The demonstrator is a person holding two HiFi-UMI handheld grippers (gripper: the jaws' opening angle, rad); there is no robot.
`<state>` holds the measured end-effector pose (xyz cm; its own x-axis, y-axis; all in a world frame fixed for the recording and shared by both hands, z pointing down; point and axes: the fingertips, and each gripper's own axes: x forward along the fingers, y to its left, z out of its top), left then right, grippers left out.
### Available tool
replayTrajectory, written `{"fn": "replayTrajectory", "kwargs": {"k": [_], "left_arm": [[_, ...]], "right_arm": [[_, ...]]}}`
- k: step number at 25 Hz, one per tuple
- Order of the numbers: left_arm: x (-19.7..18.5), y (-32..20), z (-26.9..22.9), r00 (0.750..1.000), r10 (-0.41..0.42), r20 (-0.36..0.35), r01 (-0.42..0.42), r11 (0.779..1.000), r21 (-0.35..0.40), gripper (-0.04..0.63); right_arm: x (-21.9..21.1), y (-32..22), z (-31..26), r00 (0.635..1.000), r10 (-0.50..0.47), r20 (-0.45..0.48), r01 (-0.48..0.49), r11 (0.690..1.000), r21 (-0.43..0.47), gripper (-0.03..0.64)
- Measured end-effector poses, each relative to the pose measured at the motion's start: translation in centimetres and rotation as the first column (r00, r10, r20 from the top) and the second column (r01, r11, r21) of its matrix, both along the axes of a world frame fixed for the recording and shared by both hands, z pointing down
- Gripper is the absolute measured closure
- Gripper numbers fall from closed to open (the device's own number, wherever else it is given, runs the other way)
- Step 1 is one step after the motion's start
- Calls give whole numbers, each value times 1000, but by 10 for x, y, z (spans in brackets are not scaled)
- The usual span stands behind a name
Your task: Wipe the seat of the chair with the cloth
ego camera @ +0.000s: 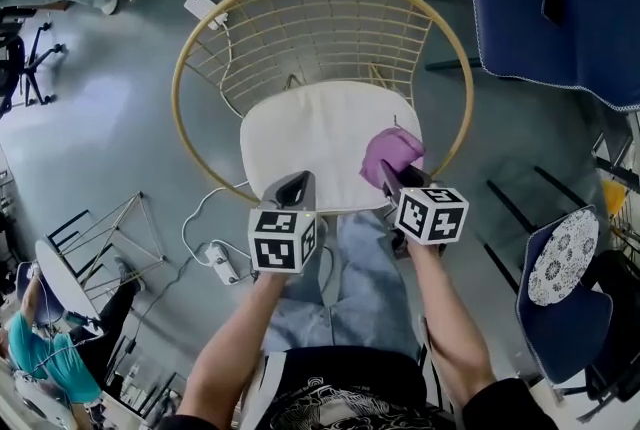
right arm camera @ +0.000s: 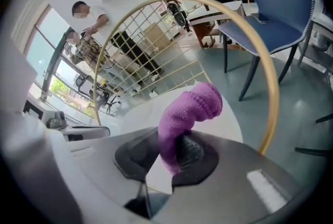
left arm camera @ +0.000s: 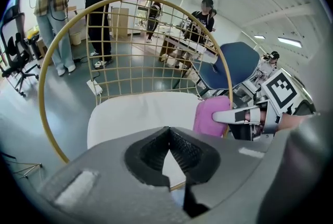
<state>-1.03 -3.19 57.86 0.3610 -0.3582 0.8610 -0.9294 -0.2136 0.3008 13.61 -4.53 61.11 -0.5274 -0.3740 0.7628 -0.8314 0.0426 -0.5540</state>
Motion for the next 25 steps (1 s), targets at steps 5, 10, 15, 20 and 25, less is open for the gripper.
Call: {"fn": "replayTrajectory", "kwargs": {"k": [5,10,15,20,25], "left_arm": [[-41,14,-1,999,-36,18,36,999,-11,598],[-89,28,-3,997,-74,33,74,997,-11,598],[-130,41,0,995,-94,34,94,995,-13,598],[-157,51,6,996,-91,21,91,996,-12,598],[-158,60,14,998,-65,-10,65,998,-11,598]], "right_arm": [[-78,5,-13,993,-91,78,90,996,16,555],[-150,13,-16,980,-147,135,146,989,19,555],[-213,26,-12,965,-189,183,190,982,14,555],[-262,42,-2,946,-230,229,234,972,10,555],[-271,60,14,952,-234,198,239,971,-1,555]]}}
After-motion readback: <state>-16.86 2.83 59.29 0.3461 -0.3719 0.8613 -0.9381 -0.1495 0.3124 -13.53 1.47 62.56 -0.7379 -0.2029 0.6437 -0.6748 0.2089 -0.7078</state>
